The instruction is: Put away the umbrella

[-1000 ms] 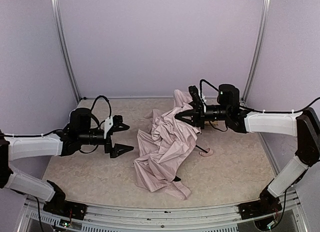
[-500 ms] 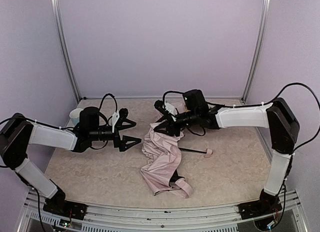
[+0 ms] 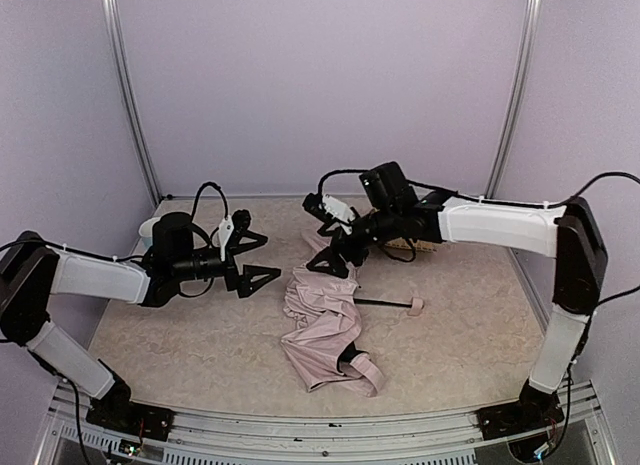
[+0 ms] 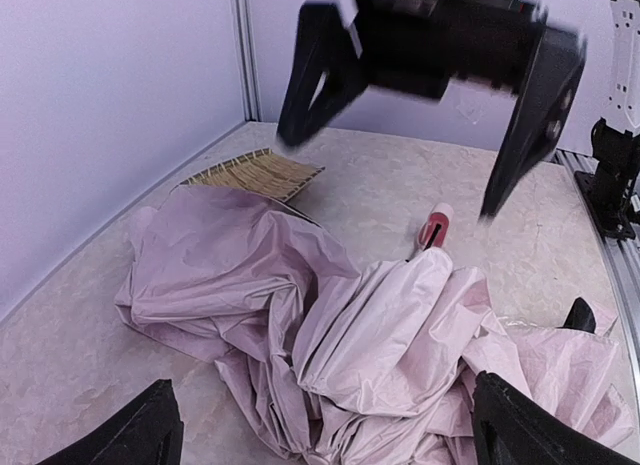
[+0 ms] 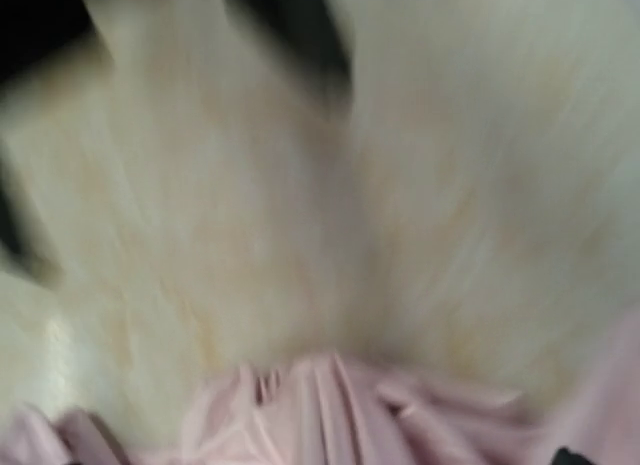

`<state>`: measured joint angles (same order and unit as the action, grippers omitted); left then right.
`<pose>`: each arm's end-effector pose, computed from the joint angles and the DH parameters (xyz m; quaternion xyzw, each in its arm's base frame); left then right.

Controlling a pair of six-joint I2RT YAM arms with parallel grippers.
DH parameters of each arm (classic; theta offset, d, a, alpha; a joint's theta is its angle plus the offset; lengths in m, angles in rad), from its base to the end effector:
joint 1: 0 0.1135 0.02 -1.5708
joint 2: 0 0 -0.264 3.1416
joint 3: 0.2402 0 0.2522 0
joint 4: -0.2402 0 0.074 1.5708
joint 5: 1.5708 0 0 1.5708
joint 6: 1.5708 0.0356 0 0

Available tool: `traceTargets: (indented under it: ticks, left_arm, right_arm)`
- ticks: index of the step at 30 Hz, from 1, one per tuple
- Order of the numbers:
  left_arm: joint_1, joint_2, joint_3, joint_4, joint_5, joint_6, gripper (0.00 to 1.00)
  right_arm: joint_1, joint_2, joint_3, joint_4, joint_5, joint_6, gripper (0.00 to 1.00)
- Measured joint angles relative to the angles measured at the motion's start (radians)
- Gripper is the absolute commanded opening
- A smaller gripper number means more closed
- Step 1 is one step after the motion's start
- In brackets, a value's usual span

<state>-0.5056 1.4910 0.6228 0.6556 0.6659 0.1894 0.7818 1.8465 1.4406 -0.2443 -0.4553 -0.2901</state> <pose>0.2542 -0.1659 0.2070 0.4435 0.6215 -0.3446 0.5462 0.2905 0.3105 0.2618 -0.5319 0.6992 0.3014 0.3705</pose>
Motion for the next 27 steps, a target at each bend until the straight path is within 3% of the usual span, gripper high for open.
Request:
traceTargets:
  ticks: [3,8,12,17,27]
  left_arm:
    - [-0.006,-0.020,-0.010,0.005,-0.018,-0.002,0.97]
    - [-0.058,-0.079,-0.020,-0.020,-0.040,0.040,0.98]
    - [-0.086,-0.115,-0.022,-0.021,-0.042,0.069,0.98]
    - [-0.086,-0.121,-0.022,-0.026,-0.043,0.081,0.98]
    - [-0.086,-0.133,-0.030,-0.055,-0.043,0.087,0.99]
  right_arm:
    - [-0.003,-0.212,-0.066,0.022,0.064,0.028,0.97]
    - [-0.068,-0.361,-0.157,-0.014,0.205,0.128,0.73]
    - [-0.130,-0.246,-0.220,-0.130,0.277,0.175,0.67]
    - [-0.131,-0.043,-0.266,-0.267,0.254,0.149,0.61]
    - [-0.129,0.042,-0.275,-0.237,0.229,0.069,0.12]
